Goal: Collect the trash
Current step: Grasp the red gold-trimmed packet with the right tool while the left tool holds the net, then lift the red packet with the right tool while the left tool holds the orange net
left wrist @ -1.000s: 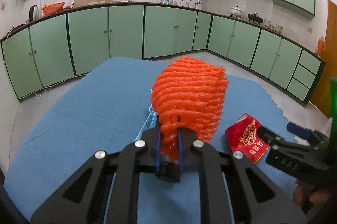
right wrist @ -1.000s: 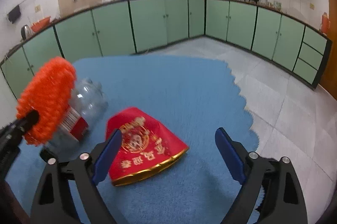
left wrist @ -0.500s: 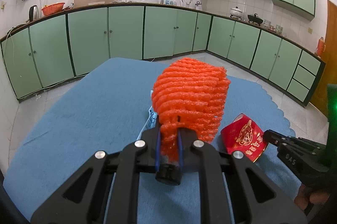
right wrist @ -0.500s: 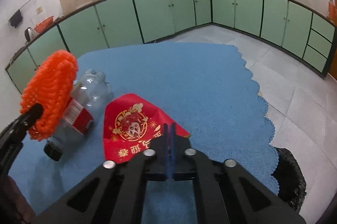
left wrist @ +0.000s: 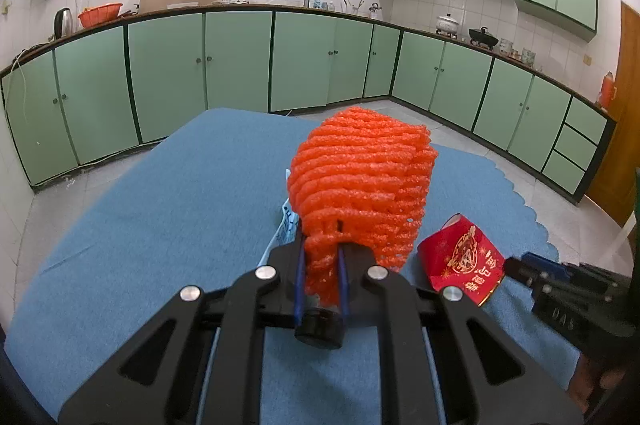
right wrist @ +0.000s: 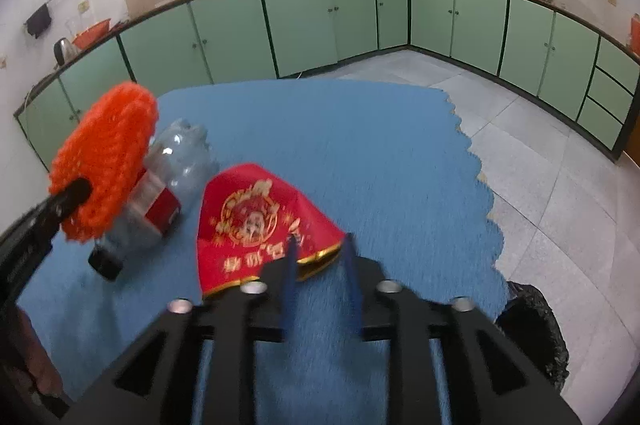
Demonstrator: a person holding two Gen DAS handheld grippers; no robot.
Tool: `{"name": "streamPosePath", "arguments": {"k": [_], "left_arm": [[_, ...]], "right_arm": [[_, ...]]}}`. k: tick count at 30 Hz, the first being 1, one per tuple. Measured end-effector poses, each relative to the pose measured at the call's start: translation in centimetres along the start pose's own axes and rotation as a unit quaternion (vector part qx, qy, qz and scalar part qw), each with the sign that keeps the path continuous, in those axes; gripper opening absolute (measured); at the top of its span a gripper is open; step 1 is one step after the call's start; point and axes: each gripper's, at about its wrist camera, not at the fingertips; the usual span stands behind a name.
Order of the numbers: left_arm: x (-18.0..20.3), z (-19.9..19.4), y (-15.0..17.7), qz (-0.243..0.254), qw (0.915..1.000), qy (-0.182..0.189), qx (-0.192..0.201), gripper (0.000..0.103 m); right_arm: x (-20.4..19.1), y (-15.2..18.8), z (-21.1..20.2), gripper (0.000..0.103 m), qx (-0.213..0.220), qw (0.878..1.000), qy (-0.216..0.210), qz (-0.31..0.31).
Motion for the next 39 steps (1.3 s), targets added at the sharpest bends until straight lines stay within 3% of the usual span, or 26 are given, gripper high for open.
{"name": "streamPosePath", "arguments": {"k": [1,5,9,14,16,20,21,22,25,39], "left_arm": [[0.0,0.0,0.0,0.000,1.0000,0.000,0.000,0.012],[0.0,0.0,0.0,0.000,1.0000,0.000,0.000,0.012],[-0.1,0.0,0.0,-0.001,1.0000,0.000,0.000,0.011],[-0.2,0.1,-0.1,0.001,1.0000,0.000,0.000,0.012],[-0.2,0.1,-0.1,0.000,1.0000,-0.001,0.000,0.012],[-0.4,0.2,-0.1,-0.002,1.0000,-0.002,-0.001,0.012],[-0.4,0.2,-0.1,-0.003,1.0000,-0.002,-0.001,0.012],[-0.4,0.2,-0.1,-0.002,1.0000,-0.002,-0.001,0.012],[-0.4,0.2,-0.1,-0.002,1.0000,-0.002,-0.001,0.012],[-0.6,-0.4,-0.4,-0.004,0.9999,0.008,0.005,0.012]], "right_arm": [[0.5,0.2,0.0,0.045,0.001,1.000,0.001,0.001],[1.5,-0.2,0.4,0.047,-0.003,1.000,0.002,0.026],[1.2,-1.2,1.2,0.070,-0.015,1.000,-0.013,0.020],[0.3,-1.3,3.2,0.070,-0.046,0.999,-0.018,0.007],[0.0,-1.1,3.7,0.061,-0.057,0.998,-0.020,0.001],[-0.7,-0.6,3.7,0.054,-0.049,0.999,-0.011,-0.015],[-0.9,-0.5,3.6,0.047,-0.047,0.999,-0.010,-0.017],[-0.9,-0.4,3.6,0.031,-0.046,0.999,-0.011,-0.018],[-0.9,-0.1,3.3,0.021,-0.043,0.999,-0.014,-0.020],[-2.1,-1.1,-2.1,0.008,0.021,0.998,-0.045,-0.038]]}}
Point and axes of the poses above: each gripper's, at about its wrist camera, not at the fingertips, and z roughly the way its jaws point, x to its right, y to its underside, and after that the axes turned 14 degrees about z, right-handed
